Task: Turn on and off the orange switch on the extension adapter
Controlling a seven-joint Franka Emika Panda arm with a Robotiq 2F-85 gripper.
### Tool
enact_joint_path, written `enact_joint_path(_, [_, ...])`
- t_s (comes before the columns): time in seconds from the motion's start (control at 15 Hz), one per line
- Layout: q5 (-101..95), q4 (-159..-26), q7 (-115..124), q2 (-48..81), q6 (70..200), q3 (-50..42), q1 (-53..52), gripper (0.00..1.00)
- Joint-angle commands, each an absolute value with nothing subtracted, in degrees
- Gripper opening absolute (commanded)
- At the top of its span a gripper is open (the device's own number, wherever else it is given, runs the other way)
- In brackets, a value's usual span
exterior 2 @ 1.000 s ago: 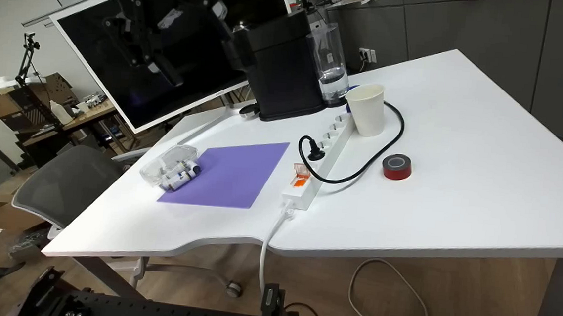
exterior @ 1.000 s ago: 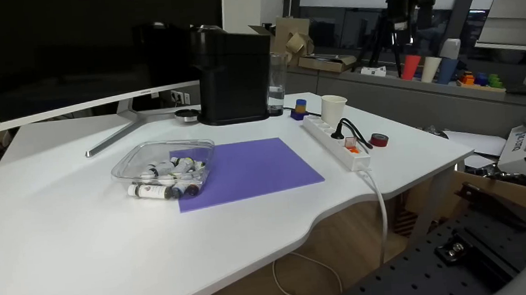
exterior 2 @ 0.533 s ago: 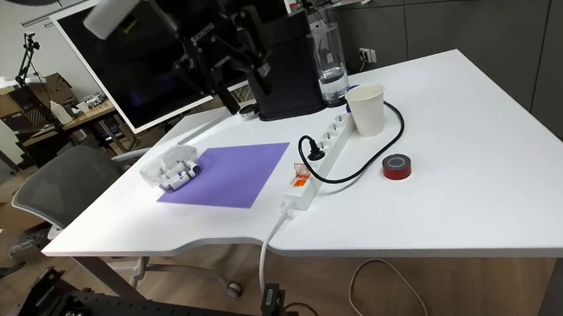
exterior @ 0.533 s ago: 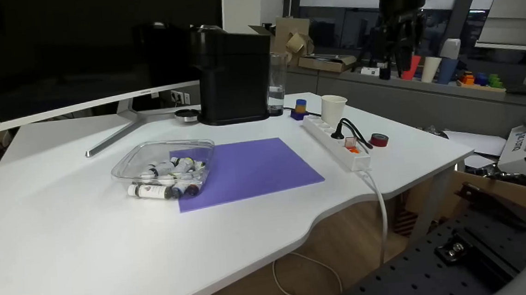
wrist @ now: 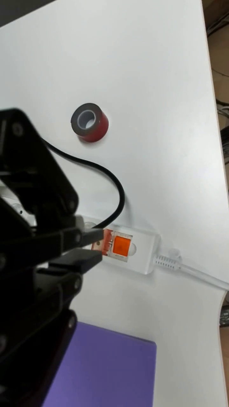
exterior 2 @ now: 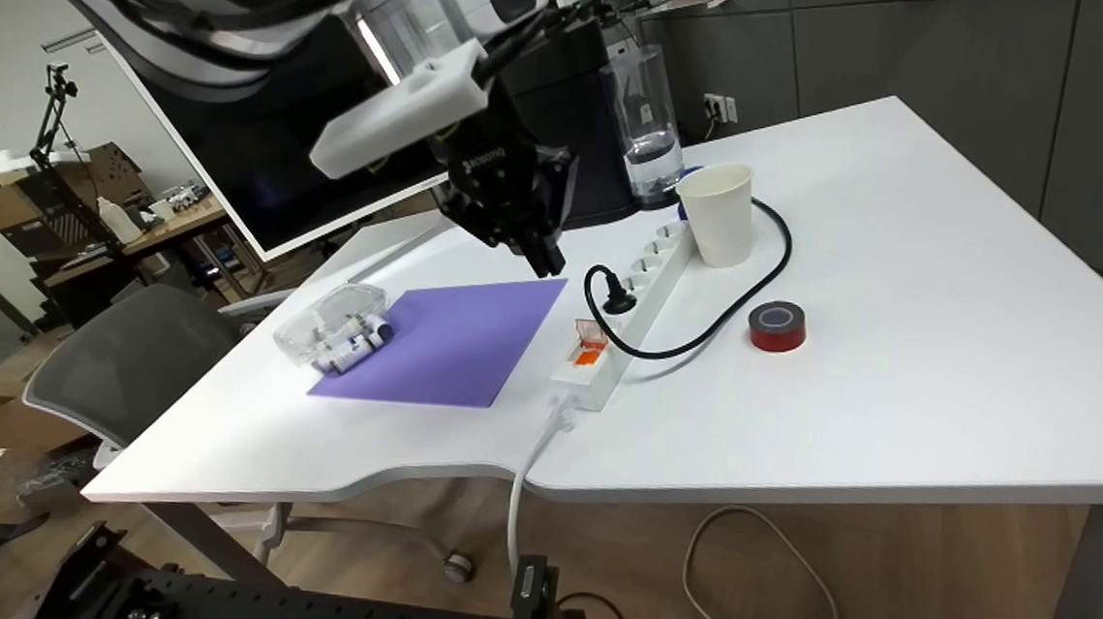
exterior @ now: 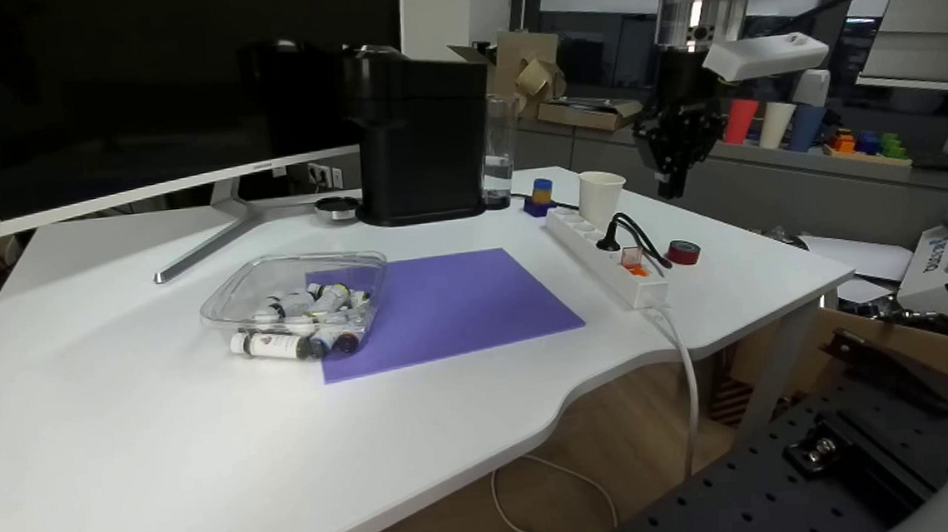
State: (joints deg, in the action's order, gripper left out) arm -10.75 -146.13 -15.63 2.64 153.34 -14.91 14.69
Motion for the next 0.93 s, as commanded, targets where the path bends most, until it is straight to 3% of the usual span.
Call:
enact_joint_path(0.0, [-4.79, -142.32, -19.12, 8.61, 154.64, -14.01, 15.29, 0.00])
enact_joint_path(0.87, [-5.73, -144.49, -17.04, 9.47, 155.06, -14.38, 15.53, 0.00])
